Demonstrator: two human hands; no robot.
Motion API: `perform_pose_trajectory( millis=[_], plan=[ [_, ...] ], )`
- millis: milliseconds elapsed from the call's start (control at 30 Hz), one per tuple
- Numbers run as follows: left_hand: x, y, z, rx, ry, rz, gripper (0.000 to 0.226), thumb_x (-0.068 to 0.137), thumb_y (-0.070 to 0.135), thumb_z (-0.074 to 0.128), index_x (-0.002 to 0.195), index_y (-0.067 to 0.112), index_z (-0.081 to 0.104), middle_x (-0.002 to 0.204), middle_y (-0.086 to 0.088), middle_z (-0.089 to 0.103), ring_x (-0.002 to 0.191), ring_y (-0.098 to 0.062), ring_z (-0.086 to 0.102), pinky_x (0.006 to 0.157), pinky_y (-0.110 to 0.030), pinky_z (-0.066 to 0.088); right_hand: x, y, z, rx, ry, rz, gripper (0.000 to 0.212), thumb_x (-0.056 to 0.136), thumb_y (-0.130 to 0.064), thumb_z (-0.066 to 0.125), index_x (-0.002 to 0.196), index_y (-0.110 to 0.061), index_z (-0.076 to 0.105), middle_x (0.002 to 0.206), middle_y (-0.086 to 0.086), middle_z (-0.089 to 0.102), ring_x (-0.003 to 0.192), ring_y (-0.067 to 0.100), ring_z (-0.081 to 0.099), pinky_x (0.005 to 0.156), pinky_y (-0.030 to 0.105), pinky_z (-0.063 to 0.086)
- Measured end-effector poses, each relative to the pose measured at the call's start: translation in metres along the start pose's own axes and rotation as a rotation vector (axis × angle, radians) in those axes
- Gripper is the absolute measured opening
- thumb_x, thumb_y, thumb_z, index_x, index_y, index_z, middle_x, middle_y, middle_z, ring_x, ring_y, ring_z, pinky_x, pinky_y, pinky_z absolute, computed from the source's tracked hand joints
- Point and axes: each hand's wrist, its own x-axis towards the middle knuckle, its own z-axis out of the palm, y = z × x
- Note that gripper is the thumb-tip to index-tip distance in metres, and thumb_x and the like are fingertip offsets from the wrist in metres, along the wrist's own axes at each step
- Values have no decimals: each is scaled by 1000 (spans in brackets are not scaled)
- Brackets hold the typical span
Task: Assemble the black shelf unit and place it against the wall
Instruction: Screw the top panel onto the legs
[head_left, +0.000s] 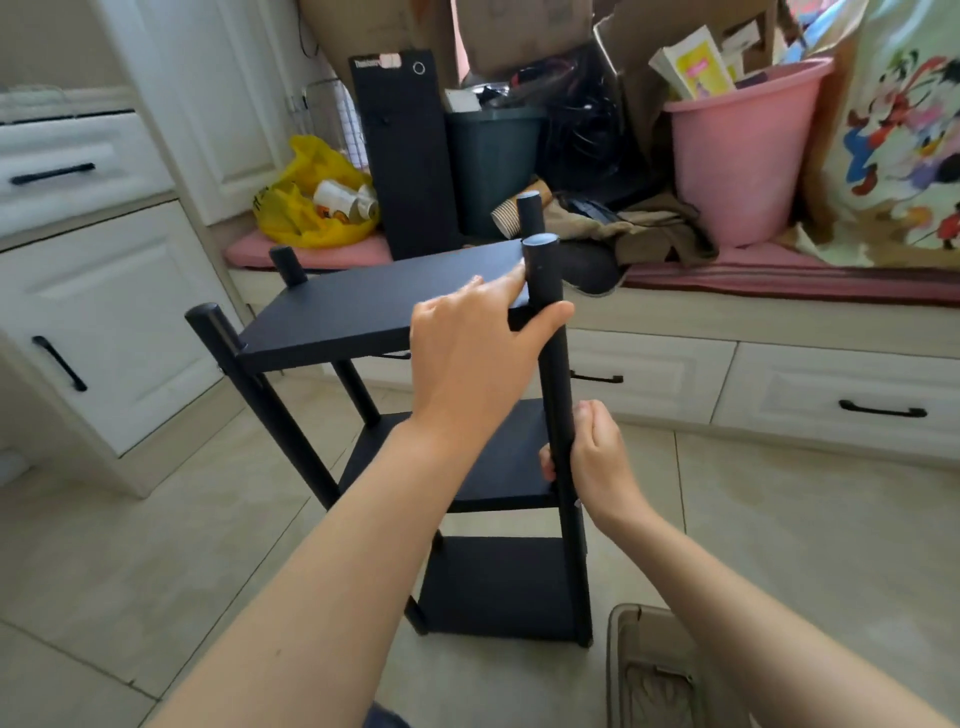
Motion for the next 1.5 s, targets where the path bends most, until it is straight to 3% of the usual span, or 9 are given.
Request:
perform_pose_trajectory(
  millis=[167, 367, 533, 700, 900, 967, 1167, 1333, 1500],
  plan=[
    [20, -34, -27, -19, 47, -150, 47, 94, 57, 60, 131, 30, 67, 111, 5, 75, 107, -18, 67, 90, -33, 44, 28, -25, 34, -95, -83, -45, 32, 109, -26, 22, 88, -10, 41, 61, 13, 54, 45, 16, 49, 47, 28, 43],
    [27, -78, -57, -85, 163, -315, 32, 92, 54, 65, 111, 30, 76, 93, 17, 73, 97, -12, 68, 84, -31, 48, 52, -47, 77, -209, -206, -66, 31, 108, -29, 24, 90, -11, 42, 66, 13, 59, 43, 9, 50, 46, 22, 44],
    [23, -105, -74, -147, 231, -406, 32, 90, 48, 70, 111, 25, 77, 83, 28, 57, 87, 1, 58, 90, -32, 47, 59, -56, 106, -272, -282, -71, 31, 108, -31, 23, 102, -8, 43, 74, 12, 60, 50, 13, 54, 48, 23, 46],
    [13, -127, -87, -239, 236, -492, 29, 90, 46, 71, 108, 24, 76, 83, 26, 65, 85, 4, 65, 87, -22, 50, 59, -59, 124, -336, -329, -168, 14, 107, -22, 29, 102, -16, 41, 79, 13, 60, 56, 19, 58, 51, 28, 47],
    [-15, -148, -85, -463, 273, -659, 26, 91, 38, 71, 113, 25, 72, 95, 18, 71, 102, -6, 68, 94, -24, 50, 57, -52, 127, -494, -349, -226, 15, 107, -20, 35, 112, -12, 46, 91, 10, 62, 68, 19, 63, 59, 32, 55],
    [-29, -156, -81, -563, 274, -766, 15, 89, 36, 73, 102, 30, 73, 91, 18, 74, 100, -4, 68, 95, -25, 50, 56, -46, 123, -521, -351, -220, 18, 107, -26, 34, 111, -13, 47, 86, 9, 65, 66, 18, 63, 58, 34, 57],
    [-89, -183, -42, -819, 231, -1025, 12, 78, 27, 81, 87, 23, 74, 82, 8, 78, 93, -12, 71, 76, -21, 48, 48, 0, 100, -630, -321, -310, 19, 107, -23, 33, 99, -16, 48, 77, 5, 60, 64, 22, 62, 59, 44, 57],
    [-148, -206, 2, -952, 170, -1206, 34, 64, 27, 80, 93, 9, 75, 85, -2, 78, 94, -19, 73, 92, -35, 53, 44, 50, 91, -793, -345, -340, 21, 107, -25, 31, 98, -15, 47, 70, 7, 58, 60, 28, 60, 56, 52, 53],
    [-203, -222, 30, -1095, 158, -1354, 21, 76, 8, 76, 97, 6, 73, 89, -2, 78, 88, -12, 74, 97, -32, 51, 29, 89, 89, -877, -388, -299, 27, 107, -32, 28, 95, -19, 47, 66, 0, 56, 59, 23, 59, 58, 50, 54]
  ],
)
